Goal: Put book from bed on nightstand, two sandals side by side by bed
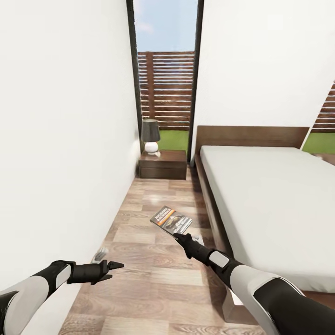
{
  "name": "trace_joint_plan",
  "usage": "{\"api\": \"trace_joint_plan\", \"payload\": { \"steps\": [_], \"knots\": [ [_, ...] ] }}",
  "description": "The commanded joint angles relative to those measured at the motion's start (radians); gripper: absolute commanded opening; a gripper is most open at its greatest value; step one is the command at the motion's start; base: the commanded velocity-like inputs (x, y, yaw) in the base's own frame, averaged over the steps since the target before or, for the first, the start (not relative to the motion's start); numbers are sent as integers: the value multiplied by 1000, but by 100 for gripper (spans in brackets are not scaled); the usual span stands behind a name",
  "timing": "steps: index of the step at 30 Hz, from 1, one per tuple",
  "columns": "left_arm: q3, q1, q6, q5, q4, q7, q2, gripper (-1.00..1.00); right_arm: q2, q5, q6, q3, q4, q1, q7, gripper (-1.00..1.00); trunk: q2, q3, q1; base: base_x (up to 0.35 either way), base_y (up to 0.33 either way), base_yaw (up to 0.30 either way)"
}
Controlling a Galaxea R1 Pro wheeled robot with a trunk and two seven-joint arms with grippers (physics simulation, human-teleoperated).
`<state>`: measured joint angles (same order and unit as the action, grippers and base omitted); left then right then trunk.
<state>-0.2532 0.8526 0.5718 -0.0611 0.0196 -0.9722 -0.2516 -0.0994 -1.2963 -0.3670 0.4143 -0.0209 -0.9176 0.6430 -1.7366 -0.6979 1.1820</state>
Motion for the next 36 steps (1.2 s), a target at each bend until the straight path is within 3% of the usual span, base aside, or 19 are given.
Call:
{"api": "trace_joint_plan", "payload": {
  "steps": [1,36],
  "knots": [
    [-8,0,8,-6,1,-3,0,100,0,-11,-6,6,-2,-1,3,-100,0,-1,0,159,97,0],
    [-8,0,8,-6,0,-3,0,100,0,-12,-6,6,-2,-1,4,-100,0,-1,0,159,12,-43]
  ]
}}
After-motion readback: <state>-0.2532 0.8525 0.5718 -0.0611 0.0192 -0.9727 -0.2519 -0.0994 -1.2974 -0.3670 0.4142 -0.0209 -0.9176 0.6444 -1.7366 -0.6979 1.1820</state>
